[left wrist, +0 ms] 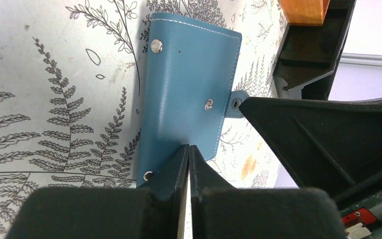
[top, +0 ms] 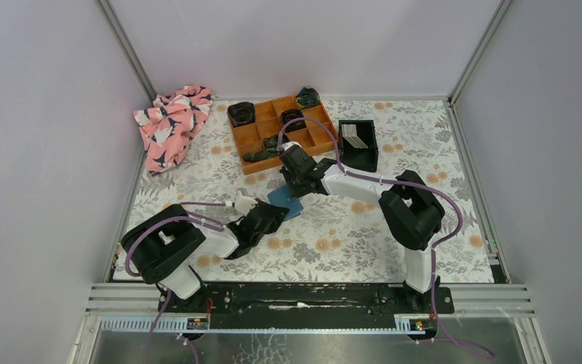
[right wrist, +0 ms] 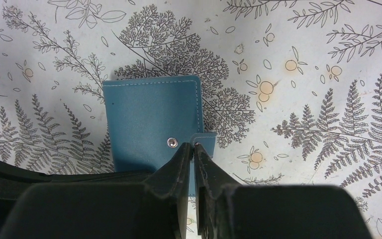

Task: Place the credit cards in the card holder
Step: Close the card holder at the center of the board.

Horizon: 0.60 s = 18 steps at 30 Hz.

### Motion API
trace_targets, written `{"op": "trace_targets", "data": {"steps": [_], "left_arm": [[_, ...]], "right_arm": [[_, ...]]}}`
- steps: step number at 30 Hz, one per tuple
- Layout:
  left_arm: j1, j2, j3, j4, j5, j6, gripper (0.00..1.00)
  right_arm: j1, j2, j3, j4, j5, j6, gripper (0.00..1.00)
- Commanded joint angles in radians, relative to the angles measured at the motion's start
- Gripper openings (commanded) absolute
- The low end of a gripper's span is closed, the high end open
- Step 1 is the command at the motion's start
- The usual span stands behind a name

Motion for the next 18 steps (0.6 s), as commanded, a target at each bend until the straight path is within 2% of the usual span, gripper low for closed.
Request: {"op": "trace_targets", "data": {"steps": [1, 18], "left_arm": [[0.011, 0.042, -0.047, -0.093, 0.036, 0.024, 0.07], [0.038, 0.062, -0.072, -0.038, 0.068, 0.039, 0.06]], "right_arm": [[0.014, -0.029, 0.043, -0.005, 0.025, -0.007, 0.12], [0.05, 0.013, 0.083, -0.024, 0.027, -0.007, 0.07]]}}
